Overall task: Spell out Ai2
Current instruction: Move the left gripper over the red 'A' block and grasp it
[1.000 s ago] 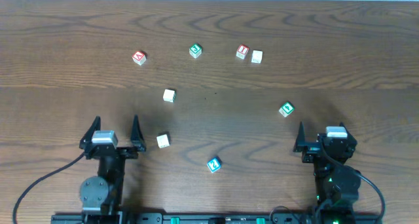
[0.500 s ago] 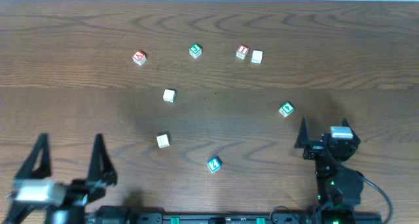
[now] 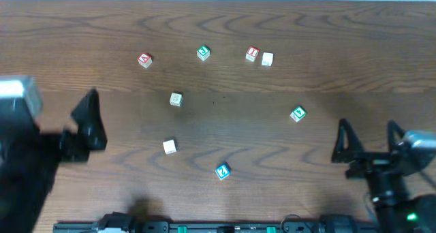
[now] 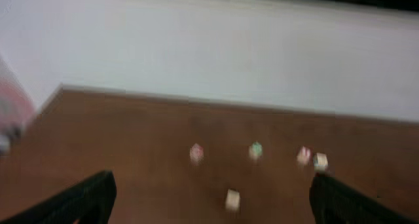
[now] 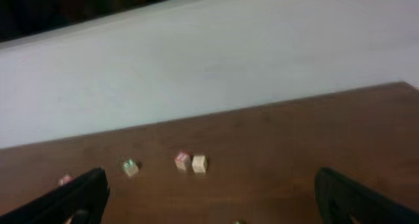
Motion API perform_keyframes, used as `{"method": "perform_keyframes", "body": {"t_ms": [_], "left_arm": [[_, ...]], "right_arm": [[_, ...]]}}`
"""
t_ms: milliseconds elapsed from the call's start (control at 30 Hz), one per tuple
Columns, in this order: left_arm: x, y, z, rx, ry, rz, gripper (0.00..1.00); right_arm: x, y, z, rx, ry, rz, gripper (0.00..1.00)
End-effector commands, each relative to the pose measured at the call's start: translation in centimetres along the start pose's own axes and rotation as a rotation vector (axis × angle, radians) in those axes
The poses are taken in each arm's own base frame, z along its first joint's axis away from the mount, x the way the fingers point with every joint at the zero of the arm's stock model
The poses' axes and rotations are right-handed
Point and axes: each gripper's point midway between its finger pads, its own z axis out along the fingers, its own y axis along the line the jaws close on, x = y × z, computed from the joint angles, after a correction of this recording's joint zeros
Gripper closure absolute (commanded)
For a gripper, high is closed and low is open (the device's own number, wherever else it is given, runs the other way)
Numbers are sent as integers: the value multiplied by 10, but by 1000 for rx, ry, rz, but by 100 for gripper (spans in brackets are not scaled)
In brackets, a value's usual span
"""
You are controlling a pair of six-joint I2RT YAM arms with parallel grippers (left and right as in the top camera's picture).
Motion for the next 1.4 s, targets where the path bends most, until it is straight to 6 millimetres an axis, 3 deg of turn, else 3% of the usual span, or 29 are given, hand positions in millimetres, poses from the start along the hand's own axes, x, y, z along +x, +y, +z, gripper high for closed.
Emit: {"method": "perform_keyframes", "body": {"t_ms": [0, 100, 233, 333, 400, 500, 567, 733, 900, 1033, 1200, 1367], "left_arm": [[-4, 9, 30, -81, 123, -94, 5], [9, 20, 61, -160, 260, -83, 5], [33, 13, 108, -130, 422, -86, 4], [45, 22, 140, -188, 492, -71, 4], [53, 40, 165, -307, 524, -92, 5], [73, 58, 197, -459, 573, -203, 5], [95, 52, 228, -441, 651, -233, 5], [148, 47, 288, -518, 763, -470, 5], [186, 24, 363, -366, 814, -569, 5], [207, 17, 409, -267, 820, -640, 5], [228, 37, 437, -330, 792, -704, 4], [248, 56, 439, -482, 788, -789, 1]], "right_arm": [[-17, -3, 20, 75, 158, 31, 1], [-8, 4, 45, 71, 390, 54, 1], [11, 17, 87, 13, 607, 104, 1], [39, 22, 113, -38, 744, 137, 1], [62, 17, 128, -15, 835, 151, 1], [98, -1, 141, 151, 959, 224, 1], [117, -11, 145, 251, 1022, 243, 1], [148, -14, 148, 339, 1128, 250, 1], [164, -5, 148, 346, 1186, 235, 1], [167, 0, 147, 358, 1187, 196, 2], [171, 7, 143, 347, 1204, 173, 1], [171, 6, 140, 361, 1208, 160, 1]]}}
